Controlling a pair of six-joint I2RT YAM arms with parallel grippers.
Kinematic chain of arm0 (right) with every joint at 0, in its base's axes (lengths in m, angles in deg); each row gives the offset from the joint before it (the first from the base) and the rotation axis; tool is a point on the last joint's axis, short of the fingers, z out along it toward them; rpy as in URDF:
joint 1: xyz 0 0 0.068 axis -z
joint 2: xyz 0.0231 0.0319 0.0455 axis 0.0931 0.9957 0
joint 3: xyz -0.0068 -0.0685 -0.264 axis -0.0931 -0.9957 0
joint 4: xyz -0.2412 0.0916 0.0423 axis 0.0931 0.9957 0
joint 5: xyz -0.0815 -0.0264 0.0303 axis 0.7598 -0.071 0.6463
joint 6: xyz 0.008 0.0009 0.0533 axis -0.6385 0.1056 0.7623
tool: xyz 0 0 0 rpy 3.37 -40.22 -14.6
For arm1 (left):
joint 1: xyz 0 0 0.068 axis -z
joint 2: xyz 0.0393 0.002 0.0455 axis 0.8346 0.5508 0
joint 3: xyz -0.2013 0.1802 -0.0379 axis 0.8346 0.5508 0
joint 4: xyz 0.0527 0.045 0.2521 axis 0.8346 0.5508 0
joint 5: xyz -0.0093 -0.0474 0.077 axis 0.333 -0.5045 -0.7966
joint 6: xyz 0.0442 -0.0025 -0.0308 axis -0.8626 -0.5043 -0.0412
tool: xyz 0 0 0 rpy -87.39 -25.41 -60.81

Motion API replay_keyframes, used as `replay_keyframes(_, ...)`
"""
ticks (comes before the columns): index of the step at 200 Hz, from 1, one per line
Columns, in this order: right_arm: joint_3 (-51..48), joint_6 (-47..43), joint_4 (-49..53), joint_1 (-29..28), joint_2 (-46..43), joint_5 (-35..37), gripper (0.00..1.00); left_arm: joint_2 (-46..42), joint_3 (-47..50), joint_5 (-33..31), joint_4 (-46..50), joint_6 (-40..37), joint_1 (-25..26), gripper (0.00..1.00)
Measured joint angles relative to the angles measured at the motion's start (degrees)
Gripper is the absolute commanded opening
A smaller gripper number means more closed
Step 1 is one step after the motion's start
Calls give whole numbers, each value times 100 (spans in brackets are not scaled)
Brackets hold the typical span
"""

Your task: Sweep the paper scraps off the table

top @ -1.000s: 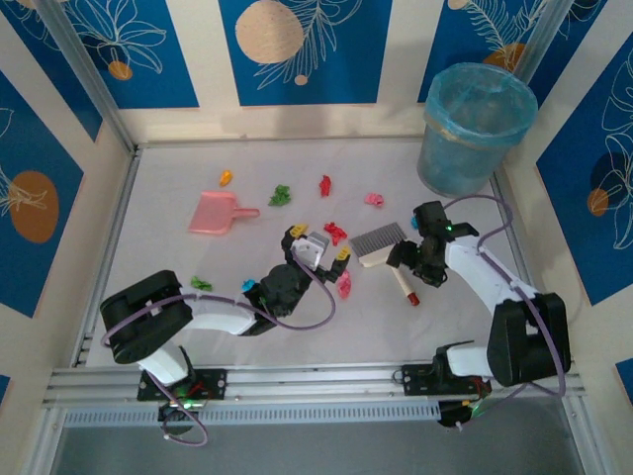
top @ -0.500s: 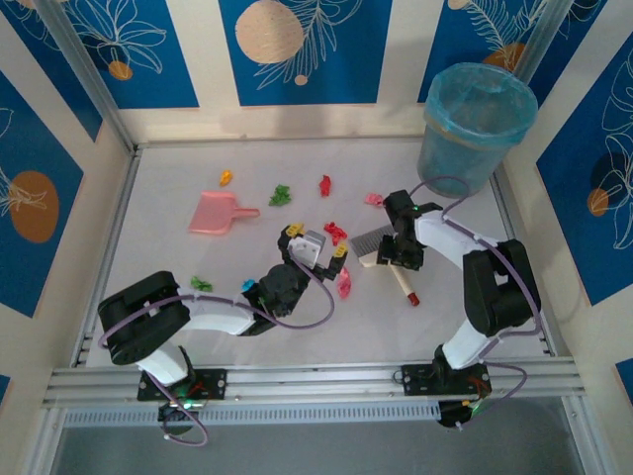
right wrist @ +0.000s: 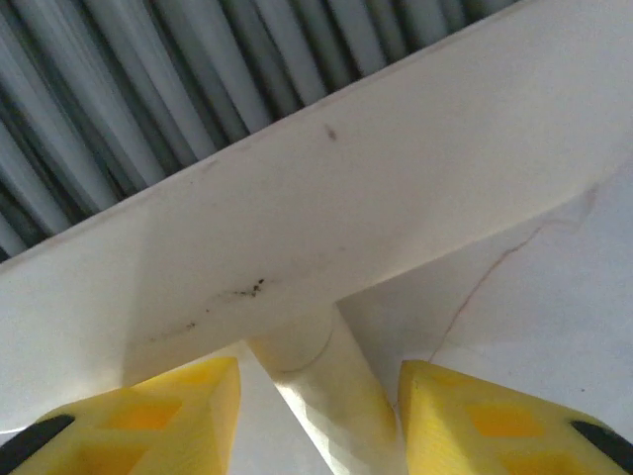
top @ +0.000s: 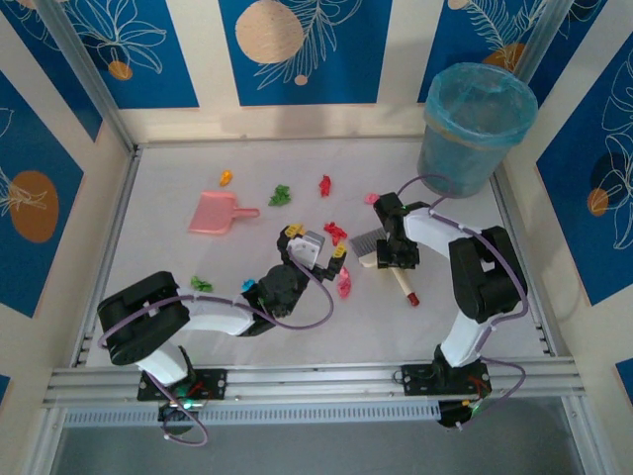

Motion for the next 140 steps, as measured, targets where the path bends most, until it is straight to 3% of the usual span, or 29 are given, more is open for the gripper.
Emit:
replay_keyframes(104, 160, -282, -4, -216, 264, 240, 35, 0, 7, 0, -2, 17, 0, 100)
replay_keyframes(140, 166, -332, -39, -267, 256, 286, 11, 0, 39, 0, -4, 20, 0, 100)
